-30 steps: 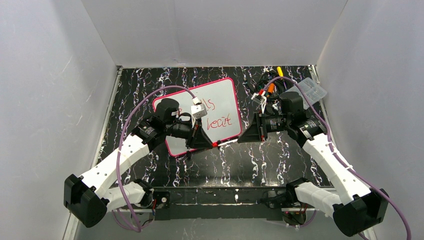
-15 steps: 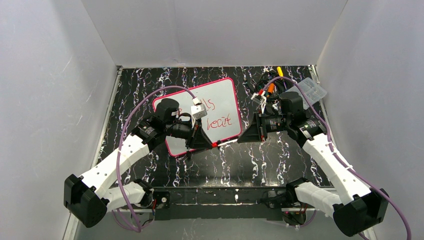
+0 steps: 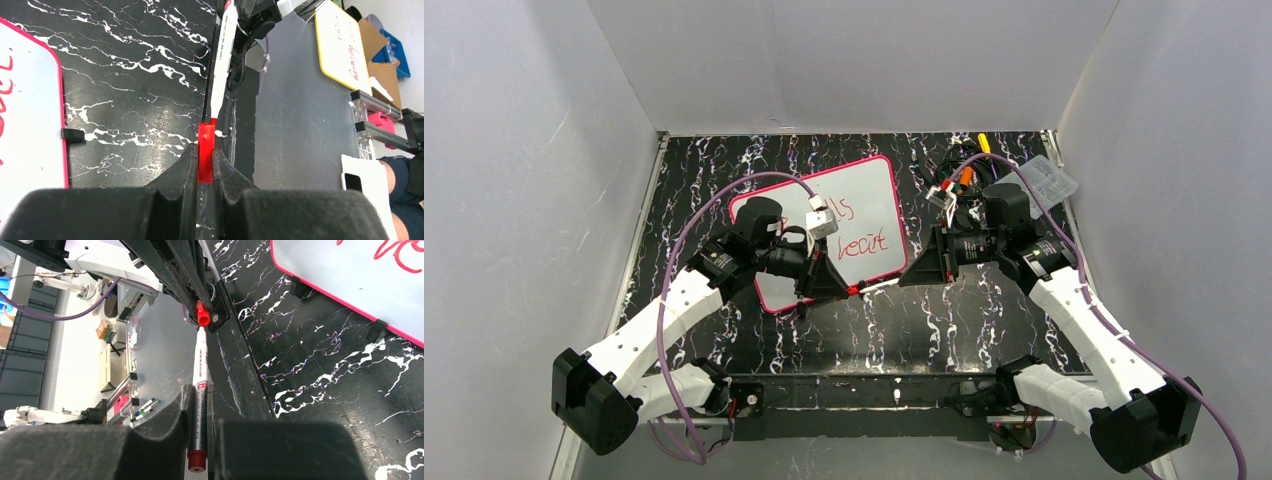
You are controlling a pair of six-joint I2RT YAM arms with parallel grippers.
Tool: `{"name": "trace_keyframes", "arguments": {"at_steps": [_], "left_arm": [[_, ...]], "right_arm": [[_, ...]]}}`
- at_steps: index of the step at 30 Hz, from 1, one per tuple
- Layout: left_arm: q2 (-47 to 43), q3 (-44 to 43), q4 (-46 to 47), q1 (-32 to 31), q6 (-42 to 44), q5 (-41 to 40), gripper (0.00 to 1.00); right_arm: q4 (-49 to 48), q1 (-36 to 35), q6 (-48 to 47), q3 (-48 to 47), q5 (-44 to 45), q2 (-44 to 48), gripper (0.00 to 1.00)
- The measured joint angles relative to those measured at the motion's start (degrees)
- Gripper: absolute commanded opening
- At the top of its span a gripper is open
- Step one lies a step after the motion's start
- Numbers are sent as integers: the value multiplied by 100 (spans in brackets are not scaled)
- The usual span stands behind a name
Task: Write a sentence on the whiteboard
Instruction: Close the whiteboard marker at the center of the board.
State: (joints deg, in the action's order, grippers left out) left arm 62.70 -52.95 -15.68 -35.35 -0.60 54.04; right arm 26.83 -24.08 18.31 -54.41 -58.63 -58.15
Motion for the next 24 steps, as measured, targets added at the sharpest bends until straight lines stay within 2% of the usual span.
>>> {"name": "trace_keyframes", "arguments": {"at_steps": [24], "left_arm": [[-4,7,-101,0,103,9,0]], "right_arm": [[2,-2,-26,2,35,2,1]]}}
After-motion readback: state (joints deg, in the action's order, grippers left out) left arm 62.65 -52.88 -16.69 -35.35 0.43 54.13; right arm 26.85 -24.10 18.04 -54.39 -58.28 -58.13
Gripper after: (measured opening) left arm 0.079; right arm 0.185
